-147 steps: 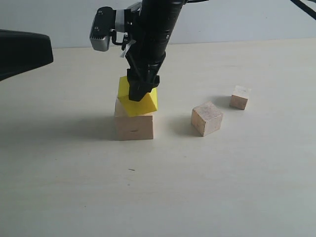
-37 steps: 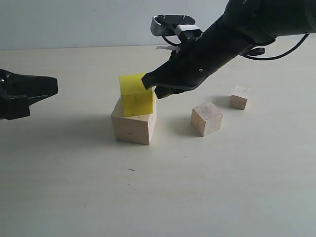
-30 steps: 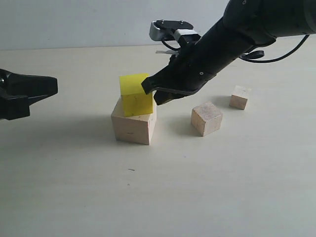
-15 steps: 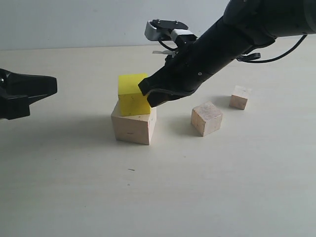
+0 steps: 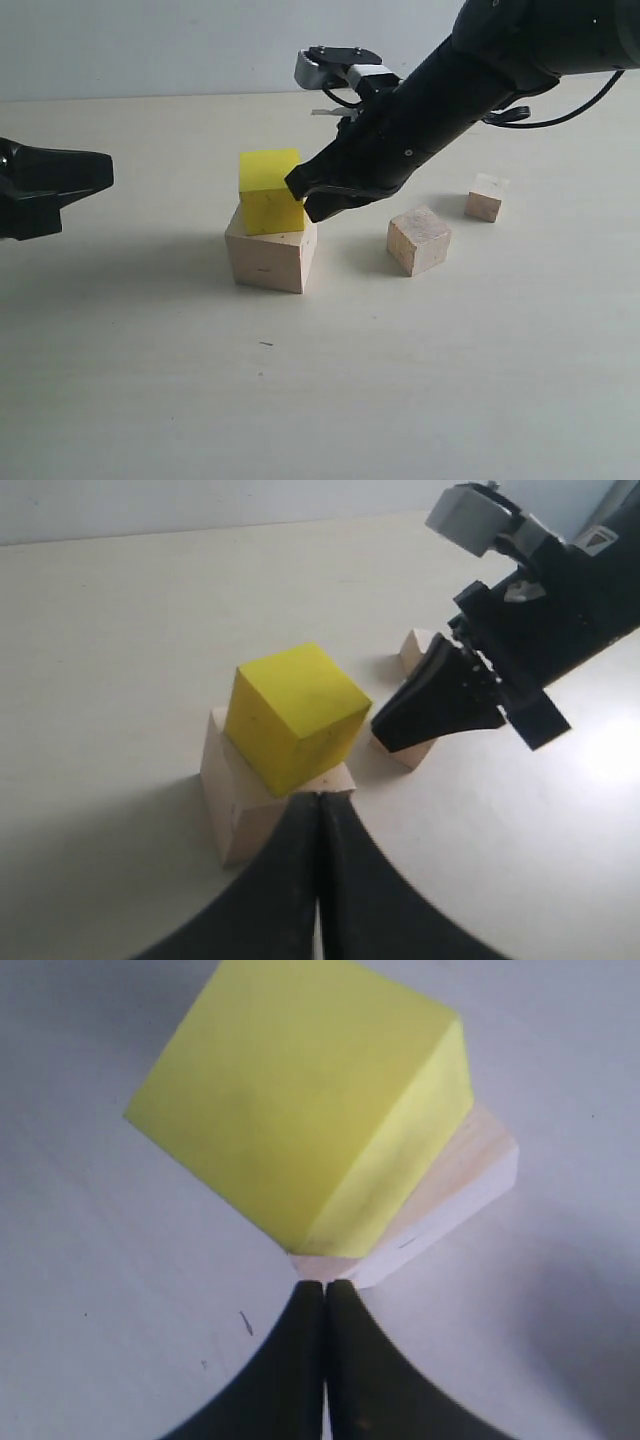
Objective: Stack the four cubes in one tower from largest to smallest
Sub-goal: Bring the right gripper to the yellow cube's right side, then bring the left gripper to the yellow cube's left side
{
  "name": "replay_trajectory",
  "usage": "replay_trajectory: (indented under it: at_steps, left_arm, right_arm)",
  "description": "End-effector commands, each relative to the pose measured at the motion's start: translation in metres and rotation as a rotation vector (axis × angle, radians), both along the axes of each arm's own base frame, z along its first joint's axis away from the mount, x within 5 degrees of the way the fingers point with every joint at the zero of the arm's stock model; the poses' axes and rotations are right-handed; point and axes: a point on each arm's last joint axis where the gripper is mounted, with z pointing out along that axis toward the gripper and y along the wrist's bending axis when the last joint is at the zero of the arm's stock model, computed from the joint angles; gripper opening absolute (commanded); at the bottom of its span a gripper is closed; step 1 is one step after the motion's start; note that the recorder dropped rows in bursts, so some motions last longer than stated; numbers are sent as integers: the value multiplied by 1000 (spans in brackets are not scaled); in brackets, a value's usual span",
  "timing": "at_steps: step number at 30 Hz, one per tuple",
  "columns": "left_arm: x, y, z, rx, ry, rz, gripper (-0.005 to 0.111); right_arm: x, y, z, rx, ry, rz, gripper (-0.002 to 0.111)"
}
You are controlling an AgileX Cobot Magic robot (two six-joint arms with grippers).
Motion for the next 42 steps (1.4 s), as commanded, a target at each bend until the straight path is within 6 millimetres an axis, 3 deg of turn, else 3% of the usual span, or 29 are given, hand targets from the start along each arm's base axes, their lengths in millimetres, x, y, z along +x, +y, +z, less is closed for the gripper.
replay_trajectory:
  at_steps: [1, 22, 33, 42]
  left_arm:
    - [14, 7, -11, 68, 4, 122, 0]
    - [113, -45, -39, 86, 184, -117, 0]
    - [138, -47, -72, 89, 284, -131, 0]
    - [153, -50, -77, 80, 286, -151, 0]
  right_arm:
    - [3, -3, -2, -13, -22, -27, 0]
    - [8, -5, -2, -34, -44, -84, 0]
    - [8, -5, -2, -30, -46, -88, 0]
    - [8, -5, -2, -26, -46, -96, 0]
